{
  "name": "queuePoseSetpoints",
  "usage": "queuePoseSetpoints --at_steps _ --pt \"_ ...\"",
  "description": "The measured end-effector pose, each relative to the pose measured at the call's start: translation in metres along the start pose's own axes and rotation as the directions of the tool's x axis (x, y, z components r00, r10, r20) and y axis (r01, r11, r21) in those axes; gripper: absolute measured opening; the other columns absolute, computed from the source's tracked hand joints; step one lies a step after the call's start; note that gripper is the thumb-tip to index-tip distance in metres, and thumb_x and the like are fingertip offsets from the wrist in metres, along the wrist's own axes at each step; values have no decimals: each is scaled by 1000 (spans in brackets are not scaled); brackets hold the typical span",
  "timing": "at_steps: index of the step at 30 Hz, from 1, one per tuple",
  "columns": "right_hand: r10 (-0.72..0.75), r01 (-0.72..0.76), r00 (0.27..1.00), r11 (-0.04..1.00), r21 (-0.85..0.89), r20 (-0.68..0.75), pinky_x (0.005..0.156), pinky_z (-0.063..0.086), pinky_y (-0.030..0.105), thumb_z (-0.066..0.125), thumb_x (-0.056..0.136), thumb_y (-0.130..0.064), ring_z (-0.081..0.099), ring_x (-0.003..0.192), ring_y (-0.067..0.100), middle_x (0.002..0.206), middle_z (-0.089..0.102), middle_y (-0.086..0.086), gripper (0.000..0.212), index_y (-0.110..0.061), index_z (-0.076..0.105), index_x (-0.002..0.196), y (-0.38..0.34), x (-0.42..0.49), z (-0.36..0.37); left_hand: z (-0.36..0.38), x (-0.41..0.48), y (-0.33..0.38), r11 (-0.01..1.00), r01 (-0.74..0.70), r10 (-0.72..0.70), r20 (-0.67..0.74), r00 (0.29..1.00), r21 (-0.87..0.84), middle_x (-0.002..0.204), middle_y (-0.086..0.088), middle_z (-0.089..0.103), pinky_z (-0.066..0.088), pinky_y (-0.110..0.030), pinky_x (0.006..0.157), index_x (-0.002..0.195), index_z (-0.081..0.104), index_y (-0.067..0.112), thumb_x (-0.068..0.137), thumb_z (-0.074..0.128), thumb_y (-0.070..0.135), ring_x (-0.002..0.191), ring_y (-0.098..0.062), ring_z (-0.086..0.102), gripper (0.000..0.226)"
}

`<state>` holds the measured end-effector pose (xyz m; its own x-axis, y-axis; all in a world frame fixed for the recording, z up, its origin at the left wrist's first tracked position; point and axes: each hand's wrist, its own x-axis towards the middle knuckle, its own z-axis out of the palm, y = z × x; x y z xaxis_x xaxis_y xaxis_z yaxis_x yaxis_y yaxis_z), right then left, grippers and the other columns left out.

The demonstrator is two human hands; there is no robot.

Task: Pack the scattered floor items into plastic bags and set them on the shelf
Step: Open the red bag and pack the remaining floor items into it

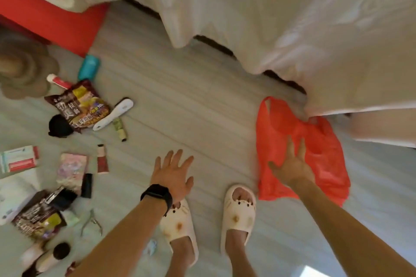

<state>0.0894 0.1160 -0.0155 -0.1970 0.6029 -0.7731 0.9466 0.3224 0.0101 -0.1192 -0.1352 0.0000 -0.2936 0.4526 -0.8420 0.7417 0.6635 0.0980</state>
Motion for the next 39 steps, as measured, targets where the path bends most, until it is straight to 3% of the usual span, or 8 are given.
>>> queuePoseSetpoints --at_steps 5,8,13,16,19,23,31,39 --pt "90 -88 996 994 -71 19 100 43 48 66 86 -45 50 127 42 158 20 19 102 -27 -7 155 10 47 38 56 64 -14 991 -73 70 25 997 116 163 2 -13 3 -53 120 155 0 39 98 31 54 150 -29 -5 66" --pt "-96 86 994 985 -152 -58 89 52 45 57 90 -30 61 110 40 125 59 20 48 -17 45 135 0 43 77 84 83 -19 993 -53 47 66 997 108 163 3 -17 2 -53 120 155 0 40 99 28 54 150 -28 -7 64" --pt "-428 440 861 898 -20 -276 69 55 44 56 91 -25 64 94 35 104 60 6 31 -24 58 122 -45 8 150 97 100 -16 993 -22 23 8 1000 -117 161 14 -18 0 -51 121 151 3 51 90 25 75 150 -23 -9 68" --pt "-498 534 806 845 32 -320 63 55 42 58 87 -24 63 87 32 93 60 3 29 -22 62 115 -62 -17 183 78 90 9 658 -89 73 -54 996 -747 147 19 44 32 -41 114 138 39 53 67 51 89 136 -9 42 80" --pt "-627 659 655 747 -86 -422 62 50 41 54 87 -30 54 83 28 84 57 -1 18 -22 66 98 -65 -46 196 64 86 25 410 -100 -82 -146 986 -907 92 14 72 52 -33 85 102 63 30 60 80 65 91 -9 68 57" --pt "-754 671 573 657 -344 -323 92 34 48 54 81 -57 50 120 33 122 64 1 40 -23 75 81 -43 -60 182 47 56 44 322 -199 -162 -261 952 -926 71 1 70 56 -34 67 92 65 18 89 60 8 57 -19 66 12" --pt "-713 580 691 645 -498 -117 113 15 46 -21 83 -70 49 120 14 101 71 -11 106 -23 74 86 14 -28 144 25 32 -4 269 -448 -487 -522 700 -853 69 5 55 38 -32 55 89 59 40 85 63 25 54 -16 46 15" --pt "-765 500 491 640 -584 -417 92 35 46 34 94 -52 61 100 29 69 66 1 63 -17 73 60 -2 10 184 76 63 -11 956 -75 -150 -690 708 -284 146 -6 30 44 -43 96 146 28 33 77 66 40 124 -30 44 78"
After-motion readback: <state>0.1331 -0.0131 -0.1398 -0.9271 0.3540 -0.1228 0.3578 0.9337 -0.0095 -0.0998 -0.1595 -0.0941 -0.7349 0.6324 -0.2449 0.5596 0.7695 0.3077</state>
